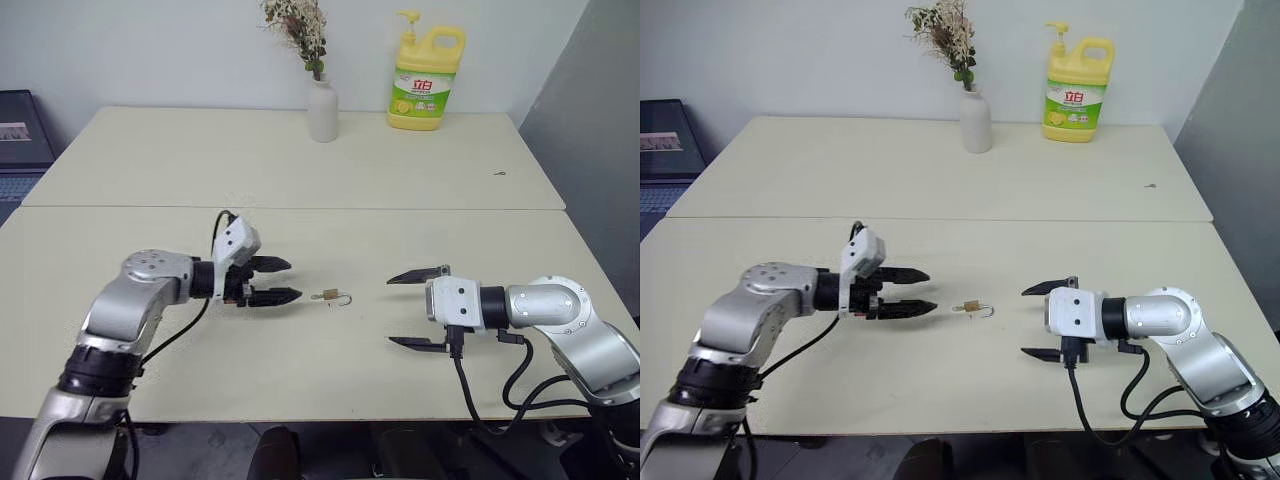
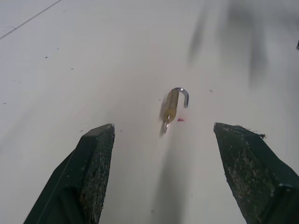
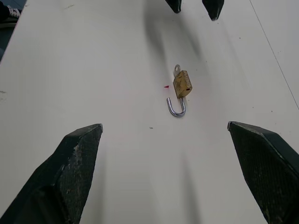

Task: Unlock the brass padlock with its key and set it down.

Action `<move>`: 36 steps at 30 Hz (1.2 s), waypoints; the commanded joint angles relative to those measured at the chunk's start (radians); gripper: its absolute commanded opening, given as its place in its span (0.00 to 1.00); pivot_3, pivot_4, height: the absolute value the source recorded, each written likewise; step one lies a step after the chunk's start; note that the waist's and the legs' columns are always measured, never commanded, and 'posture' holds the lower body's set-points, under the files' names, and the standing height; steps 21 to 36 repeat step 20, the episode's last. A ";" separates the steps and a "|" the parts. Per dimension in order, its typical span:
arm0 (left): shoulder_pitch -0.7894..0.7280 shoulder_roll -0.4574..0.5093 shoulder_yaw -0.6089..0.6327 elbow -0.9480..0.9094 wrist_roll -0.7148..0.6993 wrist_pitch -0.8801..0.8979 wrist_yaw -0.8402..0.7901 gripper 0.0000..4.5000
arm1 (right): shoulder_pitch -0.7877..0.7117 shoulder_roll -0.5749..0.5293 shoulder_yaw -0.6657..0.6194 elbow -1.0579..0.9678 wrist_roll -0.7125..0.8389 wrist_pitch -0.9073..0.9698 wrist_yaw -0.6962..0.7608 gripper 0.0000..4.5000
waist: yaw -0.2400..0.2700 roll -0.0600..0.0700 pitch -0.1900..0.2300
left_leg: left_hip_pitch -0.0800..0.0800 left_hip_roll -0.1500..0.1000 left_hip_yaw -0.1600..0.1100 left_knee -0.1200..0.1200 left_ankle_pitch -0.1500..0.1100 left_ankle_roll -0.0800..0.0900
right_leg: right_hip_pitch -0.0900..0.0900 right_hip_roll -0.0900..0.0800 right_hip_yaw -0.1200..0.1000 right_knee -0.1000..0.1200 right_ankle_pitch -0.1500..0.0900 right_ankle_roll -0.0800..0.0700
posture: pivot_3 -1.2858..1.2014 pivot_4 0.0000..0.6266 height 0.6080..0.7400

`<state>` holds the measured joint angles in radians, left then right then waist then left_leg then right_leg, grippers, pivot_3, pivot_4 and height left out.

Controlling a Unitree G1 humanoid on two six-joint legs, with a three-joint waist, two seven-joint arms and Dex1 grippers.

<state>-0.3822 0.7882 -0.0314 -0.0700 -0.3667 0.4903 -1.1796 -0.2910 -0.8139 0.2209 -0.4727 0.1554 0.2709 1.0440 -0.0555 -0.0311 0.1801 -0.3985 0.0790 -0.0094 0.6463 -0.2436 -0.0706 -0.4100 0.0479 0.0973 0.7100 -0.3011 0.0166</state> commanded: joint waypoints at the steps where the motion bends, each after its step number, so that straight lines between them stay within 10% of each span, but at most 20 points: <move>1: 0.073 0.057 0.069 -0.107 0.011 -0.060 0.014 0.79 | 0.004 0.014 -0.018 0.005 -0.005 -0.025 -0.019 1.00 | -0.001 0.000 0.000 | 0.000 0.000 0.000 0.000 0.000 0.000 | 0.000 0.000 0.000 0.000 0.000 0.000 | 0.52 0.24 1.00; 14: 0.357 0.094 0.152 -0.253 0.076 -0.259 0.102 0.79 | 0.057 0.112 -0.036 0.108 -0.024 -0.114 -0.108 1.00 | 0.000 0.000 0.000 | 0.000 0.001 0.002 0.000 0.000 0.000 | 0.000 -0.001 0.001 0.000 0.000 0.000 | 0.52 0.24 1.00; 36: 0.348 0.081 0.156 -0.254 0.053 -0.264 0.111 0.79 | 0.064 0.106 -0.027 0.124 -0.014 -0.144 -0.083 1.00 | 0.000 0.000 0.000 | 0.001 0.001 0.003 0.000 0.000 0.000 | 0.000 0.000 0.001 0.000 0.000 0.000 | 0.52 0.24 1.00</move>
